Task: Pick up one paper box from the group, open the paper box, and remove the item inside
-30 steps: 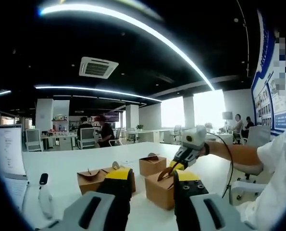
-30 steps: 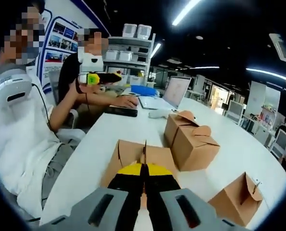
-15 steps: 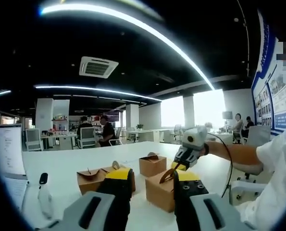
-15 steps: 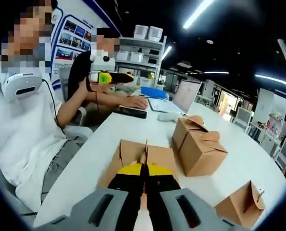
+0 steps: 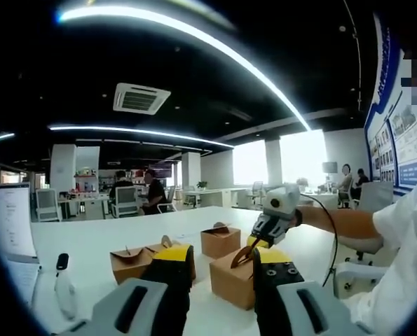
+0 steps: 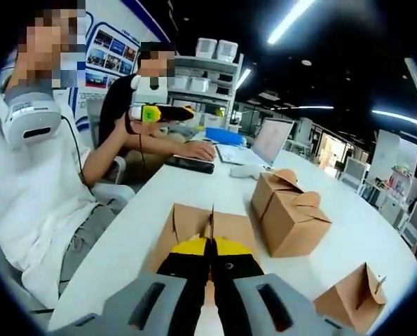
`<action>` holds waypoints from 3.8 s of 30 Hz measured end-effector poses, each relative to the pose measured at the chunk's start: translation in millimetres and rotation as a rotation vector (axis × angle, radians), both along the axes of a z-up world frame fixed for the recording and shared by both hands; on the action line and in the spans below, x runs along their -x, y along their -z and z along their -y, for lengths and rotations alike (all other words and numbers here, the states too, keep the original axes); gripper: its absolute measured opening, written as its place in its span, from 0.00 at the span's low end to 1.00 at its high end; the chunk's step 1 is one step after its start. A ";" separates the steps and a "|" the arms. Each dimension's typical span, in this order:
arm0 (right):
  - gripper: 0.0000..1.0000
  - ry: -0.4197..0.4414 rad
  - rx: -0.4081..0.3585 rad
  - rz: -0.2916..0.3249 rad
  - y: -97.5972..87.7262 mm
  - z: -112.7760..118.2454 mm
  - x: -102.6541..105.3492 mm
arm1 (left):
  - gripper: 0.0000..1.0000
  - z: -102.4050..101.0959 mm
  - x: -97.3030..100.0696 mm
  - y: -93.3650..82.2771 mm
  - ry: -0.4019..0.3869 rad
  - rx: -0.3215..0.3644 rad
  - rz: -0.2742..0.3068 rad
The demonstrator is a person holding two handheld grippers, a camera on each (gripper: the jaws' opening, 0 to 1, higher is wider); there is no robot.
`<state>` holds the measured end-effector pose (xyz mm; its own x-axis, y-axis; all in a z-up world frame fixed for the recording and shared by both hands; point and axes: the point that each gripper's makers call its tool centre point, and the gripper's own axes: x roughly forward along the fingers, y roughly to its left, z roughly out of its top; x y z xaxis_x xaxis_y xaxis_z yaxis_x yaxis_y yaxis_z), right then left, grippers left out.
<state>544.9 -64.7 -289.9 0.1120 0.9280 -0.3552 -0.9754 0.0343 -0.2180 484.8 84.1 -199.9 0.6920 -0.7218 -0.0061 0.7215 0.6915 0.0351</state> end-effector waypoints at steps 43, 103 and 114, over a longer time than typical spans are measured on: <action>0.20 0.467 -0.375 -0.075 -87.0 54.8 0.2 | 0.36 2.4 -3.7 3.3 -0.008 -0.012 -0.011; 0.31 0.629 -0.491 -0.043 -91.1 99.5 60.2 | 0.37 7.9 -3.3 6.4 -0.013 -0.019 -0.016; 0.31 0.622 -0.489 -0.041 -91.7 96.0 61.0 | 0.37 9.0 -2.2 6.2 -0.010 -0.022 -0.014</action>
